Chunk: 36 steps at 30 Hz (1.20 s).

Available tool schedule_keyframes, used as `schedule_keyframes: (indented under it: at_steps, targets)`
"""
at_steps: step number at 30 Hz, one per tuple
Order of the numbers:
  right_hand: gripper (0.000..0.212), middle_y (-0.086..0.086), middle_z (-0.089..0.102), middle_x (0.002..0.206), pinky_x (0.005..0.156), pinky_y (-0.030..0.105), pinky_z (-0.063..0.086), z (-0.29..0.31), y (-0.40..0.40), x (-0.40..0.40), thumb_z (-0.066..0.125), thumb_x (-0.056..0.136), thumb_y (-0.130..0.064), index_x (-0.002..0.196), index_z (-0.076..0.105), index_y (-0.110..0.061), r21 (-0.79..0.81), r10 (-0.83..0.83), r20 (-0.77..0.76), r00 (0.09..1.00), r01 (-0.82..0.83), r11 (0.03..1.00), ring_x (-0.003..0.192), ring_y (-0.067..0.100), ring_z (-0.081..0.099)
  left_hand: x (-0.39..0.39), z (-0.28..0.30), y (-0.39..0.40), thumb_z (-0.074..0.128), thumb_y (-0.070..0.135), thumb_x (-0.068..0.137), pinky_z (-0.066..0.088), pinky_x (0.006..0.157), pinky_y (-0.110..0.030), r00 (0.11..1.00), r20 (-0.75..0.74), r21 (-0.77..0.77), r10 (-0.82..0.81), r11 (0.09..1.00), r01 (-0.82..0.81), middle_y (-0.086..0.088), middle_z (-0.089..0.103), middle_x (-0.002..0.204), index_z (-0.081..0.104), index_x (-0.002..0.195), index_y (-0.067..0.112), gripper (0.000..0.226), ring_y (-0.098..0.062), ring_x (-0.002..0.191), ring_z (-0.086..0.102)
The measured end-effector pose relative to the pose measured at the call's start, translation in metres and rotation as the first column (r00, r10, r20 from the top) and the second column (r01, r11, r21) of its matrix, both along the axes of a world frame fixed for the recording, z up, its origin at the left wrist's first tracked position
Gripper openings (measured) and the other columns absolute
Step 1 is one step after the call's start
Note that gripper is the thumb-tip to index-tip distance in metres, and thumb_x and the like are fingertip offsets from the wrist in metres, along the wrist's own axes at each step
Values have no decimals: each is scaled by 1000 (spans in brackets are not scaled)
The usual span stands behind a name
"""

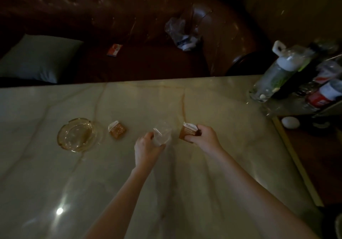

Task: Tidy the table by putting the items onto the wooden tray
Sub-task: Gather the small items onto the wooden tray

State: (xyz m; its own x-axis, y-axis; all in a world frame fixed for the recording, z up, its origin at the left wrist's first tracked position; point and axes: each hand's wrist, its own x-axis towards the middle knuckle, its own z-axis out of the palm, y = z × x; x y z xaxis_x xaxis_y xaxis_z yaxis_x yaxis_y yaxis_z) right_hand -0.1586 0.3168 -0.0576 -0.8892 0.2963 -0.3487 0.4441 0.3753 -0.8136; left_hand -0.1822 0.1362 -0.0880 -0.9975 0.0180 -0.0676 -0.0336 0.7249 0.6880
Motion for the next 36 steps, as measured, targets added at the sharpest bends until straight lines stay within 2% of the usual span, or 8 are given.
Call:
schedule_keyframes:
  at_steps: [4,9,12,17,20,24,31,36]
  targets:
    - [14,-7,60,68,53,16,41,16,27,19,69,79,-12,92,65,-12,-91,-104,-50,993,99,991,60,5,54,17,12,25,81,20,59,42,73,-30,998,-12,71,-65,995,66,-13,69,88,65,91,3,40,-30,85,61]
    - [17,-4,62,73,50,20,47,26,79,46,58,87,-12,102,64,-8,-169,-233,-36,972,224,960,64,9,58,33,37,74,82,20,59,43,82,-29,994,-41,142,-101,984,105,-12,70,97,67,98,6,44,-26,93,61]
    - [17,-1,63,75,54,22,48,35,115,64,57,88,-13,102,64,-6,-160,-240,-43,970,231,960,65,10,58,43,48,111,83,19,59,41,80,-26,989,-59,154,-133,978,141,-11,70,96,67,95,5,42,-26,92,62]
    - [16,-2,64,81,53,18,46,58,177,87,60,86,-16,101,63,-12,-143,-272,-75,959,259,955,69,8,59,64,64,175,82,17,60,40,79,-21,981,-54,189,-187,963,194,-12,69,100,65,99,4,45,-23,94,62]
    - [15,-5,63,79,57,21,43,69,216,100,60,86,-15,101,63,-14,-161,-320,-86,943,304,939,70,8,58,74,70,217,82,19,61,40,80,-20,975,-64,193,-211,956,219,-11,69,101,65,101,5,45,-22,95,62]
    - [15,-1,64,79,56,22,43,71,264,117,59,86,-16,99,65,-12,-185,-435,-80,897,416,890,69,11,58,84,69,270,83,18,60,32,72,-10,966,-89,199,-241,946,255,-12,69,100,66,100,4,46,-22,94,63]
    - [17,-1,60,80,56,19,41,50,322,139,53,89,-11,103,61,-9,-240,-563,-4,826,546,803,69,8,55,99,53,350,80,23,65,45,80,-24,937,-94,181,-336,920,347,-11,68,105,63,107,3,49,-21,95,63]
    - [19,10,66,104,68,22,47,23,340,139,55,88,-10,105,61,-7,-154,-637,2,771,630,761,81,15,60,99,30,386,80,27,64,50,77,-30,916,-66,150,-396,903,401,-9,70,100,65,104,7,47,-22,90,65]
